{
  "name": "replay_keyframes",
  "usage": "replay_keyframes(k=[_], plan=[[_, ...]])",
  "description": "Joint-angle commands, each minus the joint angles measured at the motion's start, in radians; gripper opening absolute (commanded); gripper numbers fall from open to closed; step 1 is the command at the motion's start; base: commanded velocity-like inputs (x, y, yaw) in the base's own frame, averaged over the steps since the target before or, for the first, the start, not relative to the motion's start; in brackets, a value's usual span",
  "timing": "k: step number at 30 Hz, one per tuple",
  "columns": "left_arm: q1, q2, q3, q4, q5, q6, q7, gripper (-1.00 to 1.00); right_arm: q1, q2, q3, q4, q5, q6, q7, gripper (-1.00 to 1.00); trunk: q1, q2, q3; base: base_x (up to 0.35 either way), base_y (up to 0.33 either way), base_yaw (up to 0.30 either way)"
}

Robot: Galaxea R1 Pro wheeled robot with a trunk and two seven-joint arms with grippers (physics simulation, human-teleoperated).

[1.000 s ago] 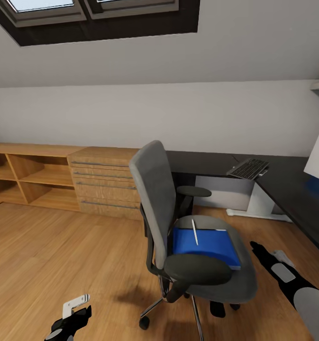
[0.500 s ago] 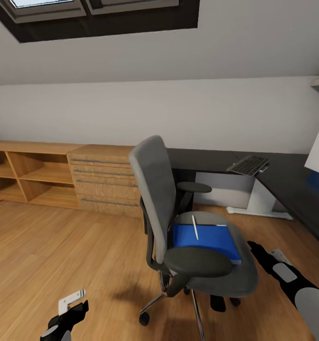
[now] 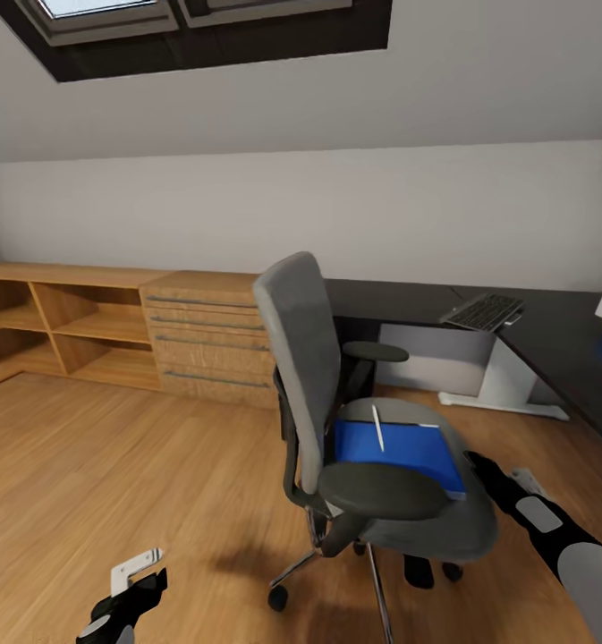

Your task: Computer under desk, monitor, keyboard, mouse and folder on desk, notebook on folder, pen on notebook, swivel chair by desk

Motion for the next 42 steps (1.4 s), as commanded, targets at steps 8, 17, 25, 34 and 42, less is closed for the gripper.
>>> replay_keyframes(k=[8,17,25,34,42], plan=[[-0.001,0.0,-0.001,0.002,0.009,0.004,0.006,1.0,0.0,0.009,0.0,0.0,-0.009,0.006,0.004,1.0,0.0,0.0,-0.001,0.0,0.0,0.274],[-0.001,0.0,-0.001,0.017,0.008,0.004,0.007,1.0,0.0,0.011,0.001,0.001,-0.006,0.004,0.004,1.0,0.0,0.0,-0.001,0.0,0.0,0.277],[-0.001,0.002,-0.002,0.019,0.009,0.004,0.006,1.0,0.0,0.011,0.003,0.0,-0.006,0.004,0.006,1.0,0.0,0.0,-0.003,0.0,0.0,0.277],[-0.001,0.002,-0.001,0.019,0.009,0.004,0.006,1.0,0.0,0.011,0.003,0.001,-0.006,0.004,0.006,1.0,0.0,0.0,-0.007,0.0,0.0,0.27],[-0.001,0.002,-0.002,0.019,0.009,0.004,0.006,1.0,0.0,0.011,0.0,0.0,-0.007,0.005,0.006,1.0,0.0,0.0,-0.01,0.0,0.0,0.149]])
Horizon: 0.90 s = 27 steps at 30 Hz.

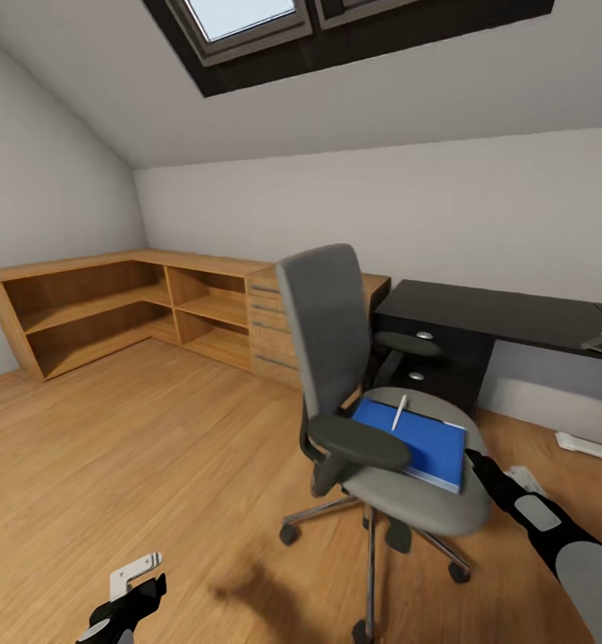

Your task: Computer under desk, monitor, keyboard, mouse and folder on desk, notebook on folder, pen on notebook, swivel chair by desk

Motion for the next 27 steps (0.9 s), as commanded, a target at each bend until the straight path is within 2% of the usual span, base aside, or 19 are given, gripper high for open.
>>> replay_keyframes(k=[1,12,17,21,22,27], plan=[[0.0,0.0,-0.001,-0.002,0.009,0.005,0.004,1.0,0.0,0.005,0.003,0.01,-0.008,0.006,0.005,1.0,0.0,0.0,-0.001,0.0,0.0,0.011],[0.0,0.0,-0.002,-0.002,0.009,0.005,0.004,1.0,0.0,-0.002,-0.013,0.013,-0.008,0.007,0.003,1.0,0.0,0.0,-0.001,0.0,0.0,0.001],[0.0,0.0,-0.002,-0.002,0.008,0.006,0.004,1.0,0.0,-0.006,-0.077,0.013,-0.046,0.008,-0.002,1.0,0.0,0.0,-0.001,0.0,0.0,0.0],[0.0,0.0,-0.003,0.0,0.008,0.006,0.004,1.0,0.0,-0.012,-0.08,0.013,-0.047,0.008,-0.001,1.0,0.0,0.0,-0.001,0.0,0.0,0.0],[0.0,0.0,-0.005,0.025,0.007,0.005,0.004,1.0,0.0,-0.014,-0.081,0.014,-0.047,0.007,0.0,1.0,0.0,0.0,-0.001,0.173,0.0,0.0],[0.0,0.0,-0.006,0.032,0.006,0.006,0.004,1.0,0.0,-0.018,-0.082,0.015,-0.047,0.007,0.001,1.0,0.0,0.0,-0.001,0.278,0.0,0.0]])
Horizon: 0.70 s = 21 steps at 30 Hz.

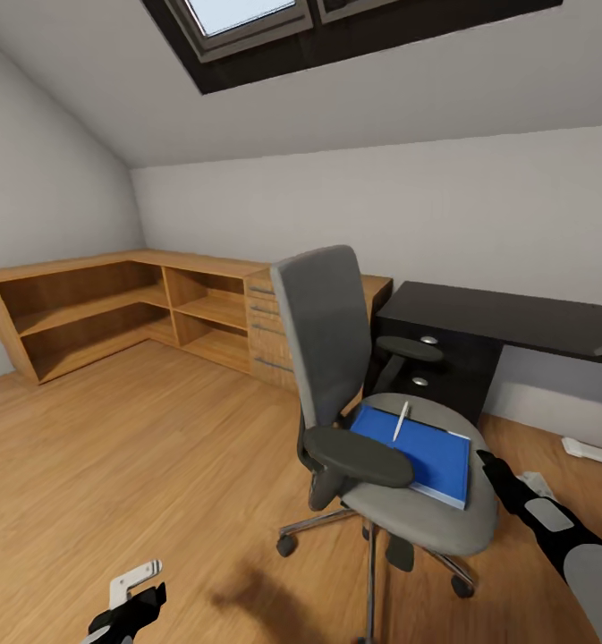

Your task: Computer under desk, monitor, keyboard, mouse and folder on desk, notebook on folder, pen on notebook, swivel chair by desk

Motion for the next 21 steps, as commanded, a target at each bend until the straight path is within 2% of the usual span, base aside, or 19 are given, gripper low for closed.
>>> replay_keyframes(k=[1,3,9,21], plan=[[0.0,0.0,-0.001,-0.002,0.009,0.005,0.004,1.0,-0.001,-0.001,-0.005,0.0,-0.006,0.006,0.003,1.0,0.0,0.0,-0.001,0.3,0.0,0.0],[0.0,0.0,-0.002,0.0,0.009,0.005,0.004,1.0,-0.001,-0.004,-0.005,0.0,-0.006,0.005,0.003,1.0,0.0,0.0,-0.001,0.21,0.0,0.0],[0.0,0.0,-0.003,0.0,0.009,0.005,0.004,1.0,-0.001,-0.001,-0.004,0.004,-0.006,0.005,0.005,1.0,0.0,0.0,-0.002,0.016,0.0,0.022],[0.0,0.0,-0.003,0.0,0.009,0.005,0.004,1.0,-0.001,0.001,-0.004,0.001,-0.006,0.004,0.005,1.0,0.0,0.0,-0.01,0.0,0.0,0.234]])
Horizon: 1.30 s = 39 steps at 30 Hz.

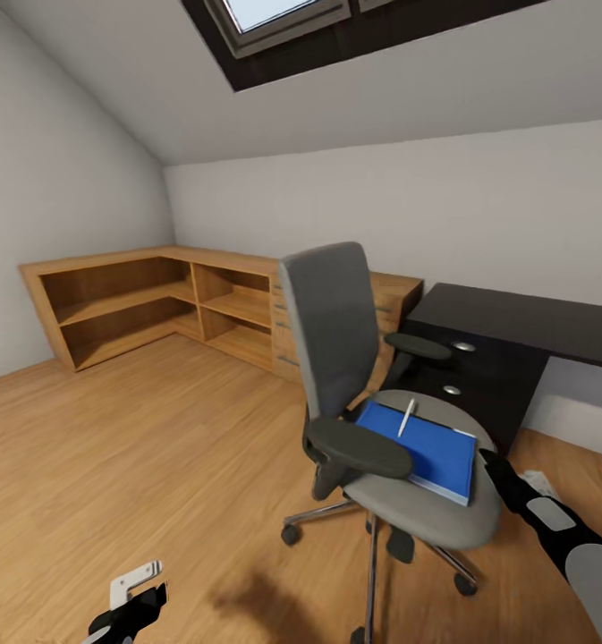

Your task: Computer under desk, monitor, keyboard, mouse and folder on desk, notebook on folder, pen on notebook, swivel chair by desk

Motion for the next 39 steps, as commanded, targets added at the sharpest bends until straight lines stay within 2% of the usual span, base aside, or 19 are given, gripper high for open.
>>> replay_keyframes(k=[1,14,23,34,39], plan=[[-0.001,0.0,-0.001,-0.002,0.009,0.004,0.004,1.0,0.001,0.006,0.001,0.005,-0.005,0.005,0.004,1.0,0.0,0.0,-0.002,0.0,0.0,0.263],[-0.001,-0.001,-0.001,-0.002,0.009,0.006,0.004,1.0,0.001,0.006,0.001,0.003,-0.006,0.005,0.005,1.0,0.0,0.0,-0.003,0.0,0.0,0.276],[-0.001,-0.001,-0.001,-0.002,0.009,0.005,0.004,1.0,0.001,0.007,0.001,0.008,-0.005,0.005,0.039,1.0,0.0,0.0,-0.001,0.0,0.0,0.132],[-0.001,-0.002,-0.003,-0.002,0.009,0.005,0.004,1.0,0.001,0.008,0.001,0.009,-0.004,0.004,0.043,1.0,0.0,0.0,0.004,0.0,0.0,0.255],[-0.001,-0.003,-0.004,-0.002,0.009,0.005,0.004,1.0,0.001,0.009,0.003,0.01,-0.003,0.004,0.042,1.0,0.0,0.0,0.004,-0.164,-0.097,0.079]])
